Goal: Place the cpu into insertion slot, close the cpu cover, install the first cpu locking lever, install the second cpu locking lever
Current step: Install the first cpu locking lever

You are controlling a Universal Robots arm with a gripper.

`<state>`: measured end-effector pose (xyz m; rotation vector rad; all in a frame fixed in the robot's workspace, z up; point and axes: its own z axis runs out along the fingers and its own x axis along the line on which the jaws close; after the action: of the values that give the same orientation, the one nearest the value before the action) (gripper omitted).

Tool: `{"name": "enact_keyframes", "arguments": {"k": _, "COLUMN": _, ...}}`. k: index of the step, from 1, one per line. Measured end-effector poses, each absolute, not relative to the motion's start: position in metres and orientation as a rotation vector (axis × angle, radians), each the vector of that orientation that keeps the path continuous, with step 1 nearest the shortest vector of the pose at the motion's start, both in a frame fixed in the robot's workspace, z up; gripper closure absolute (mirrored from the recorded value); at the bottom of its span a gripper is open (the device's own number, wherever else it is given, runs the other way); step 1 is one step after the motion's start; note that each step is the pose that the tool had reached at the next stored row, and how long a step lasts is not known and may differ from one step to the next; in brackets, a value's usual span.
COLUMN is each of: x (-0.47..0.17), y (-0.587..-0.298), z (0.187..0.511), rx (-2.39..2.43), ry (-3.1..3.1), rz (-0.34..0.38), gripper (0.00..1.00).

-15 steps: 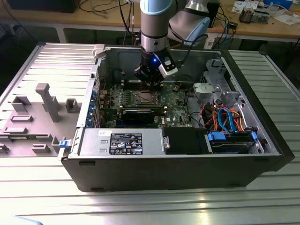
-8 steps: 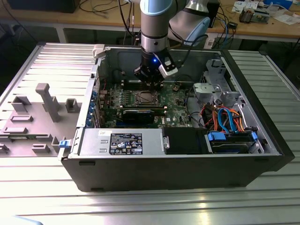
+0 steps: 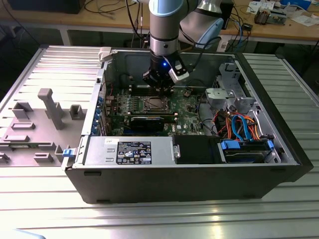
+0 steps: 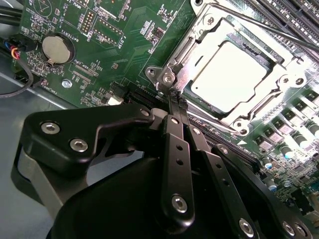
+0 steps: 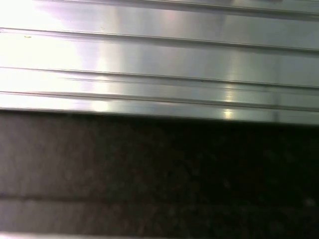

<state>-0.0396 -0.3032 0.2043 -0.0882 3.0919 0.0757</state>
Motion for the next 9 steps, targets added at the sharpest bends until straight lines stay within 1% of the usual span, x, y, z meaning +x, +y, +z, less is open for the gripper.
{"name": "enact_keyframes", "arguments": {"k": 9, "x": -0.0396, "y": -0.3033, "z": 0.2044, "rx": -0.088, "ry": 3.092, "rz": 0.074, "gripper": 0.89}}
